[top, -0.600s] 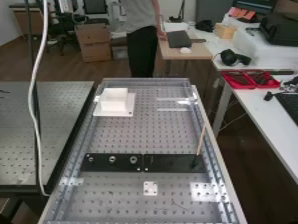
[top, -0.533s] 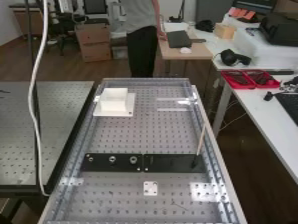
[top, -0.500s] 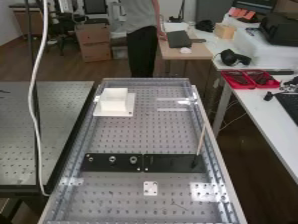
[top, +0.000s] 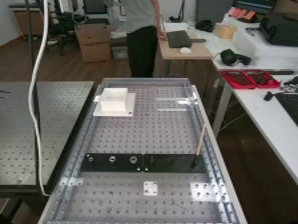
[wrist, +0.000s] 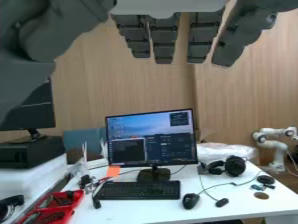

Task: Grab the pcb board and place it in the clear container

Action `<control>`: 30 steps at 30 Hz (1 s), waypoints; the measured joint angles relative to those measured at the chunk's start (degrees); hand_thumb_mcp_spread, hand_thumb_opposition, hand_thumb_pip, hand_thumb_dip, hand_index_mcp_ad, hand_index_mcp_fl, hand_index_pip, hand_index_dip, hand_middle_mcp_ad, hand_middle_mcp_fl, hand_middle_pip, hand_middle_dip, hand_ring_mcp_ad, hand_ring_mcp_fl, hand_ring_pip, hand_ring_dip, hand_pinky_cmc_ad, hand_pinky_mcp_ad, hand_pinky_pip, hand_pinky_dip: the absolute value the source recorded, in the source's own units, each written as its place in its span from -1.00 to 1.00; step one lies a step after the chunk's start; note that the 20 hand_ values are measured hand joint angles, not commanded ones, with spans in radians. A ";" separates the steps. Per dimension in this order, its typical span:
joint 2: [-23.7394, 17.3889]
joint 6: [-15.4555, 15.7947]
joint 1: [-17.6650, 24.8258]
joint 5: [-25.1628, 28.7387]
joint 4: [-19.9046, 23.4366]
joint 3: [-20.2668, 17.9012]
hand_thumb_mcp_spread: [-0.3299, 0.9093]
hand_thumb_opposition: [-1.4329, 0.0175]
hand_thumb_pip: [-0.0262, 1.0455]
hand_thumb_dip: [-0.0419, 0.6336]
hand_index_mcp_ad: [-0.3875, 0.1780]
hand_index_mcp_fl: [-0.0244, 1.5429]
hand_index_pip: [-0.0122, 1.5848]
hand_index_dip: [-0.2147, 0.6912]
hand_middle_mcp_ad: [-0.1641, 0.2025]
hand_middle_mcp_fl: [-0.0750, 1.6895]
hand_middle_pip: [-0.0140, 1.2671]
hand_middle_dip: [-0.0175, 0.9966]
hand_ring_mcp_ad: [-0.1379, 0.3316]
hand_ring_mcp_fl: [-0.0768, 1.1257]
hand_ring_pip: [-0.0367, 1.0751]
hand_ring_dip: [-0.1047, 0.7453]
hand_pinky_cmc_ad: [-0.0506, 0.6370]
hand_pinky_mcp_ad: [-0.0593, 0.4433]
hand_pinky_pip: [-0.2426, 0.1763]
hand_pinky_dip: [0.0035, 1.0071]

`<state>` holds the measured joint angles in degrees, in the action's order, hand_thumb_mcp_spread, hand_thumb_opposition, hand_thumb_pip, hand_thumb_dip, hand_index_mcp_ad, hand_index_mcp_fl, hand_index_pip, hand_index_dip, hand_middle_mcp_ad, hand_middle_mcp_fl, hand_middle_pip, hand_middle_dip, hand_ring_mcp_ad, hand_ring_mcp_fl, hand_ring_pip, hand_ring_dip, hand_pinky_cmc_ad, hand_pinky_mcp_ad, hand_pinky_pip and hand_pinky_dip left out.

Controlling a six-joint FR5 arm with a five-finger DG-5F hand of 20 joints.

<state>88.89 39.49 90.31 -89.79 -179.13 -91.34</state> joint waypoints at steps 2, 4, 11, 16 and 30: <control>-0.01 -0.02 -0.01 -0.02 0.00 -0.03 -0.32 -0.07 -0.64 -0.86 0.63 -0.92 -0.87 -0.36 0.59 -0.90 -0.74 -0.91 0.44 -0.77 -0.78 -0.79 -0.09 0.09 -0.28 -0.31; -0.03 -0.05 -0.01 -0.01 0.01 -0.05 -0.32 -0.10 -0.64 -0.86 0.67 -0.92 -0.88 -0.35 0.64 -0.90 -0.74 -0.91 0.45 -0.76 -0.78 -0.79 -0.08 0.13 -0.30 -0.30; -0.18 -0.04 0.03 0.15 0.23 -0.28 -0.32 -0.14 -0.55 -0.86 0.73 -0.90 -0.87 -0.33 0.68 -0.88 -0.72 -0.91 0.59 -0.73 -0.78 -0.79 0.02 0.14 -0.35 -0.25; -0.14 -0.47 0.08 0.30 0.50 -0.75 -0.34 -0.16 -0.55 -0.87 0.73 -0.90 -0.87 -0.33 0.68 -0.88 -0.72 -0.91 0.59 -0.74 -0.76 -0.79 0.02 0.23 -0.34 -0.25; 0.63 -3.03 0.94 2.68 4.07 -4.84 -0.34 -0.16 -0.55 -0.86 0.77 -0.90 -0.87 -0.33 0.74 -0.89 -0.72 -0.91 0.63 -0.73 -0.76 -0.79 0.03 0.22 -0.37 -0.23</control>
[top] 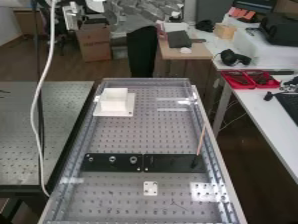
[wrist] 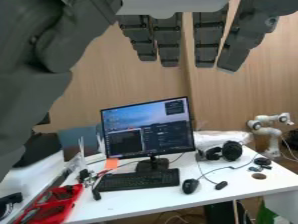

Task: Grab the pcb board and place it in the clear container

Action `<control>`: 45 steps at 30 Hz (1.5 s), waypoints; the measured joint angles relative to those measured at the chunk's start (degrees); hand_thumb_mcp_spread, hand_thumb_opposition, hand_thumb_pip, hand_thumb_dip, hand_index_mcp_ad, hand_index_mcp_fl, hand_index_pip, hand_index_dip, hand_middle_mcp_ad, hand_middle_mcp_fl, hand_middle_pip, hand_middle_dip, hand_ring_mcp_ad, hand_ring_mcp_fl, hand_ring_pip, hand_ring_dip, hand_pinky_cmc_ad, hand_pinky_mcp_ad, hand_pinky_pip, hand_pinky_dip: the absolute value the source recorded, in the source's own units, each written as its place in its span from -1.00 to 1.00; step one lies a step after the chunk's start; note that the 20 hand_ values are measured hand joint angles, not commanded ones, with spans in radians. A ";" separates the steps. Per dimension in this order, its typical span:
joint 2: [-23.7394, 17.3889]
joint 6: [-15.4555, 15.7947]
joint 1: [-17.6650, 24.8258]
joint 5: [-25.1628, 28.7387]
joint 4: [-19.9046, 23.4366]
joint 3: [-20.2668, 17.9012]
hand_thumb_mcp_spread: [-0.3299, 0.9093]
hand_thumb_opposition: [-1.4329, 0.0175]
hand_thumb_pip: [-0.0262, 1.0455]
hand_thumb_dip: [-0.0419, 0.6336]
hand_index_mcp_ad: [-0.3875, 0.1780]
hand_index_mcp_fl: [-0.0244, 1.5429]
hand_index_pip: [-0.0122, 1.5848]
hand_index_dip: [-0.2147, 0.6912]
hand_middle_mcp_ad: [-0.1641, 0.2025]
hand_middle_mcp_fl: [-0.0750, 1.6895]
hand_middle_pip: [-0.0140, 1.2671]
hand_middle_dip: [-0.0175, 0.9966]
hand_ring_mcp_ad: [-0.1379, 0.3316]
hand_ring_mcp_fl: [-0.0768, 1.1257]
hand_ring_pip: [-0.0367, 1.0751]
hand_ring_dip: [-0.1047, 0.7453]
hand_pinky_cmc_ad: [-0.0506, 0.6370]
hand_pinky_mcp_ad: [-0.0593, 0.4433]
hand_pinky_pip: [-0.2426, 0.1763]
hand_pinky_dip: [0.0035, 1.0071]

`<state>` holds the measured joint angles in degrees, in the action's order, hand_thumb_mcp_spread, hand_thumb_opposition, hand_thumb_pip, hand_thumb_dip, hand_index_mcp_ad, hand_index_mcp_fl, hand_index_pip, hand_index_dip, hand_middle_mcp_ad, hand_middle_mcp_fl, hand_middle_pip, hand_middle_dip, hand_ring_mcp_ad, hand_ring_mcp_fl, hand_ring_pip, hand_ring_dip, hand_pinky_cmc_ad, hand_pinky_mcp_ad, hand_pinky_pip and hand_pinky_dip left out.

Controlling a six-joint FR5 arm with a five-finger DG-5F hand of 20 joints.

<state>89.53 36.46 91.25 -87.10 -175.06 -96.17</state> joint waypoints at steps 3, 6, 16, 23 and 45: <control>0.43 -0.36 0.22 1.77 1.32 -1.17 -0.34 -0.16 -0.54 -0.86 0.77 -0.90 -0.88 -0.32 0.75 -0.89 -0.72 -0.91 0.63 -0.74 -0.76 -0.79 0.03 0.22 -0.38 -0.23; 1.11 -0.75 0.27 2.99 1.41 -1.55 -0.34 -0.16 -0.53 -0.86 0.77 -0.90 -0.88 -0.31 0.75 -0.89 -0.72 -0.91 0.64 -0.73 -0.76 -0.79 0.03 0.22 -0.38 -0.21; 3.12 -4.10 0.34 9.92 6.13 -6.61 -0.21 -0.14 -0.50 -0.86 0.77 -0.90 -0.88 -0.24 0.79 -0.89 -0.72 -0.91 0.64 -0.74 -0.76 -0.79 0.03 0.22 -0.43 -0.15; 3.47 -4.30 1.90 18.85 13.08 -11.79 -0.09 -0.11 -0.37 -0.81 0.75 -0.90 -0.87 -0.08 0.80 -0.90 -0.72 -0.91 0.67 -0.79 -0.77 -0.80 0.03 0.22 -0.43 -0.06; 8.49 -10.22 4.68 36.73 20.49 -16.10 -0.02 -0.08 -0.07 -0.67 0.51 -0.73 -0.87 0.04 0.79 -0.91 -0.73 -0.89 0.67 -0.85 -0.77 -0.83 0.03 0.14 -0.43 0.16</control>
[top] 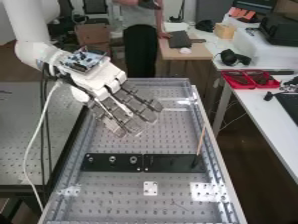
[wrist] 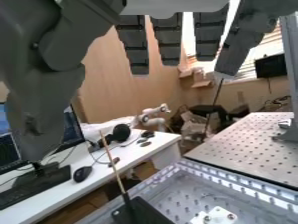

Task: Grab the pcb board and place it in the clear container

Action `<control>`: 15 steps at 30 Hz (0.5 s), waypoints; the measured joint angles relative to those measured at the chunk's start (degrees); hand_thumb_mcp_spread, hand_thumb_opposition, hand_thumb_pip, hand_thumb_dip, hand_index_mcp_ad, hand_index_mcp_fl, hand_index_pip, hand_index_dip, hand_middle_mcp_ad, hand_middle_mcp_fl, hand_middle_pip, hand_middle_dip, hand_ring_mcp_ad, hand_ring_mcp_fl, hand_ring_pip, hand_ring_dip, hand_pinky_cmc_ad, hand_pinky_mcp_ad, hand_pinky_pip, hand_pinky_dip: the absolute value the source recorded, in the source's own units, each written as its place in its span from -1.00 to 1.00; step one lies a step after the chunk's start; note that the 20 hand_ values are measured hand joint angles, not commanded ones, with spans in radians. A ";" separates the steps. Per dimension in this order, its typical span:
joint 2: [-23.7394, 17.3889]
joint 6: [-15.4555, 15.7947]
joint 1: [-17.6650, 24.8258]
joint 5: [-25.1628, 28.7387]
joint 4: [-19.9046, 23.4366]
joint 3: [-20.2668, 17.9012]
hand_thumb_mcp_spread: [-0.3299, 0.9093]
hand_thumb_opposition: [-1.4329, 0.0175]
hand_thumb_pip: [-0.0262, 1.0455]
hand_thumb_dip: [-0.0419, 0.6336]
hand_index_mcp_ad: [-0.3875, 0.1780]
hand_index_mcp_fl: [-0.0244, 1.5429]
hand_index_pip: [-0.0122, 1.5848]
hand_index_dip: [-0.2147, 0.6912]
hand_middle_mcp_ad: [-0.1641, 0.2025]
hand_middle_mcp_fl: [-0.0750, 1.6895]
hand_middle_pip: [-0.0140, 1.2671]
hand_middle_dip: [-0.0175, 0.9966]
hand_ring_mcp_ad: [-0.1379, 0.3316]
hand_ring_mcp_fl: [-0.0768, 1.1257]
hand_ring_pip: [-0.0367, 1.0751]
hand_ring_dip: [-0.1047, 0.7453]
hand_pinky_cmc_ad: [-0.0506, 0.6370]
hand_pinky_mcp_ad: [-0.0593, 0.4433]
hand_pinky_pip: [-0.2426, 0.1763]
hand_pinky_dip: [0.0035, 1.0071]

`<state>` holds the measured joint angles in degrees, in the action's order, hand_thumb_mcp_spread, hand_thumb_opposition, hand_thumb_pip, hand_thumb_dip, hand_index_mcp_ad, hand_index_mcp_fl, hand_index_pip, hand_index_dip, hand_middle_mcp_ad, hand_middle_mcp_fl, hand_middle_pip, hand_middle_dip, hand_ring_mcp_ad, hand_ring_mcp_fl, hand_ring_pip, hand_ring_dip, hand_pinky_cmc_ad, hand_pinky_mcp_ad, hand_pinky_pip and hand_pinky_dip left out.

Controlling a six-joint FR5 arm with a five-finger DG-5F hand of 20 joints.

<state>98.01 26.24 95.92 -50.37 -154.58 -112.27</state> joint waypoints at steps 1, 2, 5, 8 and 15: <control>0.16 -0.19 -0.03 0.31 0.18 0.06 0.01 -0.08 -0.07 -0.67 0.51 -0.72 -0.86 0.04 0.79 -0.91 -0.72 -0.87 0.65 -0.85 -0.77 -0.83 0.03 0.14 -0.43 0.15; 0.23 -0.31 -0.03 0.48 0.27 0.07 0.01 -0.08 -0.06 -0.69 0.51 -0.72 -0.86 0.04 0.79 -0.91 -0.73 -0.87 0.65 -0.85 -0.77 -0.83 0.03 0.14 -0.43 0.16; 1.06 -1.57 0.14 3.46 1.96 -0.01 0.02 -0.08 -0.06 -0.60 0.50 -0.73 -0.82 0.04 0.78 -0.91 -0.73 -0.87 0.64 -0.86 -0.77 -0.83 0.03 0.14 -0.43 0.17; 2.10 -2.37 0.82 7.20 3.86 -0.18 0.02 -0.08 -0.06 -0.56 0.50 -0.73 -0.74 0.02 0.78 -0.91 -0.73 -0.84 0.64 -0.87 -0.80 -0.83 0.03 0.15 -0.44 0.19; 5.12 -1.03 3.77 16.39 7.56 0.21 0.02 -0.08 -0.06 -0.55 0.47 -0.76 -0.62 -0.03 0.78 -0.91 -0.73 -0.81 0.65 -0.87 -0.79 -0.83 0.03 0.14 -0.51 0.19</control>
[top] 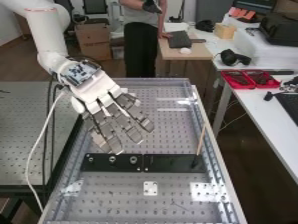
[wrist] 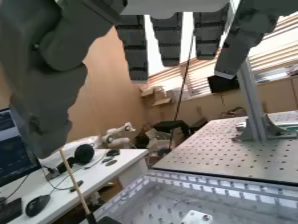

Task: Grab the pcb board and place it in the clear container

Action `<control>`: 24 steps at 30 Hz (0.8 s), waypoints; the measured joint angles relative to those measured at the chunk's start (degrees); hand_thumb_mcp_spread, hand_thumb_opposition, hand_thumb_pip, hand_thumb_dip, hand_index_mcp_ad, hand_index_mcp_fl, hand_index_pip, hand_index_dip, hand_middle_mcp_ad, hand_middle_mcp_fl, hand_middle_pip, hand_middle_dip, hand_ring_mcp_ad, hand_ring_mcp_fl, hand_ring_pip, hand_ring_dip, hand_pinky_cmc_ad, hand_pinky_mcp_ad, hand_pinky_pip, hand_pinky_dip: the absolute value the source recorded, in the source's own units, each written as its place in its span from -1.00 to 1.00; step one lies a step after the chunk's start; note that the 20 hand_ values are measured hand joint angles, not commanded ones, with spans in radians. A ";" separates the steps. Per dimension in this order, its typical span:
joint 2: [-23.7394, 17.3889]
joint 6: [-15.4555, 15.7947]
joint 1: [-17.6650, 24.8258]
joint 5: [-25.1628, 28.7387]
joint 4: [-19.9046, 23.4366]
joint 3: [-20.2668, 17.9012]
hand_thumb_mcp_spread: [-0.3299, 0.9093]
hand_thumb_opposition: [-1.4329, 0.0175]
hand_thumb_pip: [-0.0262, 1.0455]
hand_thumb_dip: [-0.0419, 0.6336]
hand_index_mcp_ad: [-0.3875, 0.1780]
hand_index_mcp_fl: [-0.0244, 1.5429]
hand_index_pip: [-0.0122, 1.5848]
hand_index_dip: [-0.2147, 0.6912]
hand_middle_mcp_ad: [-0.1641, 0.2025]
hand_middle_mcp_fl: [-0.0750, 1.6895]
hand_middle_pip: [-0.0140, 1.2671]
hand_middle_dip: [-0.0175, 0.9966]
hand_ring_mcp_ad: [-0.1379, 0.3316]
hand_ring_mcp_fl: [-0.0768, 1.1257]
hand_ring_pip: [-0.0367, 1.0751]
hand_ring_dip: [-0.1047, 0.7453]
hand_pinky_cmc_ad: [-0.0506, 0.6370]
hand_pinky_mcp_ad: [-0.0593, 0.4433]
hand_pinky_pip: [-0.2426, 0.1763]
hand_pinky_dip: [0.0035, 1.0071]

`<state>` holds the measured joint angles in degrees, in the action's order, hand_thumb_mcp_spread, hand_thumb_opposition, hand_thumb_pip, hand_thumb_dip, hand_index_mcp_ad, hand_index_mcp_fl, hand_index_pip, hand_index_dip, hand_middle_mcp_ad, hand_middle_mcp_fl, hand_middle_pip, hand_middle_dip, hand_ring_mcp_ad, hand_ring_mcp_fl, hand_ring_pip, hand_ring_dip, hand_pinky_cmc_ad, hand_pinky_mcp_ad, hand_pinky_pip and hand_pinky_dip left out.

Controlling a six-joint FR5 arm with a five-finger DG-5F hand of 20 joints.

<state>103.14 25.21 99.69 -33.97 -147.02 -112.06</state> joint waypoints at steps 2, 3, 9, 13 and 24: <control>1.19 1.28 1.29 3.95 1.92 0.43 0.02 -0.08 -0.06 -0.55 0.47 -0.78 -0.59 -0.03 0.78 -0.91 -0.74 -0.81 0.64 -0.86 -0.80 -0.83 0.03 0.15 -0.51 0.19; 1.76 1.90 1.90 5.75 2.96 0.65 0.02 -0.08 -0.06 -0.55 0.47 -0.77 -0.57 -0.05 0.78 -0.91 -0.74 -0.81 0.65 -0.86 -0.80 -0.83 0.03 0.14 -0.51 0.19; 3.73 5.59 3.72 11.08 7.78 1.59 0.02 -0.08 -0.03 -0.50 0.46 -0.80 -0.42 -0.08 0.77 -0.91 -0.74 -0.81 0.61 -0.87 -0.80 -0.83 0.03 0.14 -0.51 0.19; 5.22 5.16 4.68 13.20 7.75 2.84 0.02 -0.10 0.09 -0.46 0.45 -0.82 -0.31 -0.15 0.76 -0.91 -0.74 -0.81 0.61 -0.86 -0.80 -0.83 0.03 0.15 -0.50 0.19; 8.41 3.49 7.72 19.64 9.79 3.86 0.02 -0.12 0.10 -0.36 0.41 -0.88 -0.06 -0.20 0.73 -0.91 -0.75 -0.79 0.62 -0.87 -0.82 -0.83 0.02 0.14 -0.58 0.22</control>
<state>111.55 28.70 107.41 -14.34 -137.22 -108.20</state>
